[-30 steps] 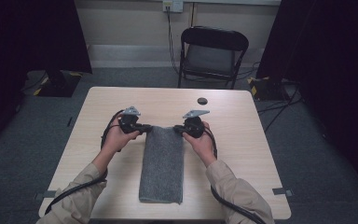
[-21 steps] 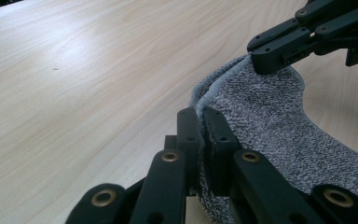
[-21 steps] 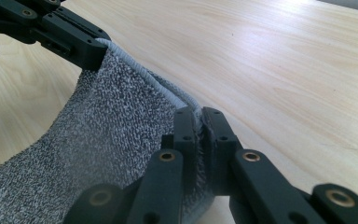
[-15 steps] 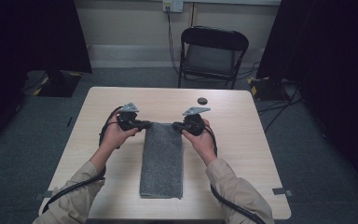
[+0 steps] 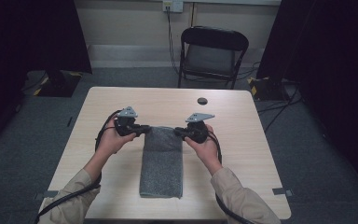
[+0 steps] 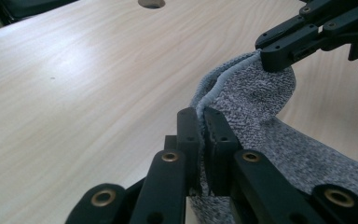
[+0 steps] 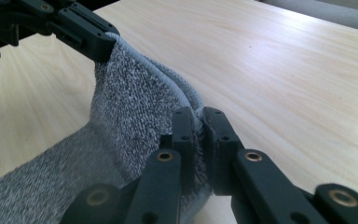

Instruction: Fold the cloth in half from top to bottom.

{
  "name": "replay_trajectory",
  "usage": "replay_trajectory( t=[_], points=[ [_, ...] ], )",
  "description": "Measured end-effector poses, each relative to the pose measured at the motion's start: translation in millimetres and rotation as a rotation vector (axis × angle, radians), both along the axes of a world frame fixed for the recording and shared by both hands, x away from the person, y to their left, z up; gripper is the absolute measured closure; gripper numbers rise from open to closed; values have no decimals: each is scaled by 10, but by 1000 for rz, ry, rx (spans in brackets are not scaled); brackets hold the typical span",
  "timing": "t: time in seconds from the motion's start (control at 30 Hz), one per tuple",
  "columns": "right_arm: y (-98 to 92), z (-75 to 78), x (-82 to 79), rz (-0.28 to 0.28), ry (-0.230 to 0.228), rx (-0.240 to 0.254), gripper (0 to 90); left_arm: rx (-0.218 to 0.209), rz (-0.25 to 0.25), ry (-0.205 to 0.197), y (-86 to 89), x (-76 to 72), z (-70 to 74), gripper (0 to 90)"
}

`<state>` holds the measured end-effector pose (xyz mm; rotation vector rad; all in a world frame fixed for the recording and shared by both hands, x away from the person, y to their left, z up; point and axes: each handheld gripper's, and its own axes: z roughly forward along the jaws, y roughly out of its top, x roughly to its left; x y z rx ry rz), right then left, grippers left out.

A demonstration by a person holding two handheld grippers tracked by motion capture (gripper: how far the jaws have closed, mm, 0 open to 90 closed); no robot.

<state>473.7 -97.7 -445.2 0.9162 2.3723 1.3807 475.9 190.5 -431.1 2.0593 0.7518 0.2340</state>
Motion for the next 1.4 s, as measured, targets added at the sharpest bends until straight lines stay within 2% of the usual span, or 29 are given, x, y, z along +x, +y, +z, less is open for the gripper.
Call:
replay_trajectory(
  t=[0.13, 0.17, 0.2, 0.27, 0.37, 0.4, 0.43, 0.5, 0.67, 0.9, 1.07, 1.17, 1.27, 1.3, 1.33, 1.37, 1.4],
  points=[
    [-5, -80, -152, 25, 7, -10, 838, 7, -15, 15, -5, -108, -67, 861],
    [-6, -118, -191, 32, 9, -23, 837, 26, -27, 26, -20, -171, -122, 861],
    [-10, -163, -226, 39, 21, -38, 838, 26, -27, 26, -20, -171, -122, 860],
    [-18, -208, -258, 43, 32, -45, 838, 58, -41, 39, -41, -232, -192, 860],
    [-44, -319, -340, 46, 56, -47, 836, 84, -54, 63, -53, -298, -304, 861],
    [-48, -376, -382, 54, 67, -53, 835, 93, -58, 81, -69, -339, -377, 860],
    [-48, -376, -382, 54, 67, -53, 835, 93, -58, 81, -69, -339, -377, 860],
    [-42, -432, -422, 62, 83, -64, 834, 115, -71, 97, -95, -379, -477, 860],
    [-37, -443, -426, 64, 90, -64, 834, 105, -61, 109, -93, -370, -502, 860],
    [7, -470, -332, 54, 101, -85, 835, 111, -41, 118, -119, -277, -516, 860],
    [15, -457, -148, 38, 88, -101, 836, 103, -25, 117, -136, -140, -522, 860],
    [13, -449, -52, 24, 80, -105, 836, 99, -13, 114, -158, 2, -508, 860],
    [11, -386, 128, -5, 59, -108, 836, 88, 14, 96, -142, 157, -427, 860],
    [10, -338, 192, -16, 49, -99, 835, 79, 16, 90, -137, 181, -394, 860],
    [9, -256, 253, -22, 34, -70, 835, 60, 18, 83, -133, 199, -338, 860],
    [10, -232, 259, -21, 32, -65, 834, 49, 4, 77, -134, 186, -270, 860],
    [10, -232, 259, -21, 32, -65, 834, 49, 4, 77, -134, 186, -270, 860]
  ],
)
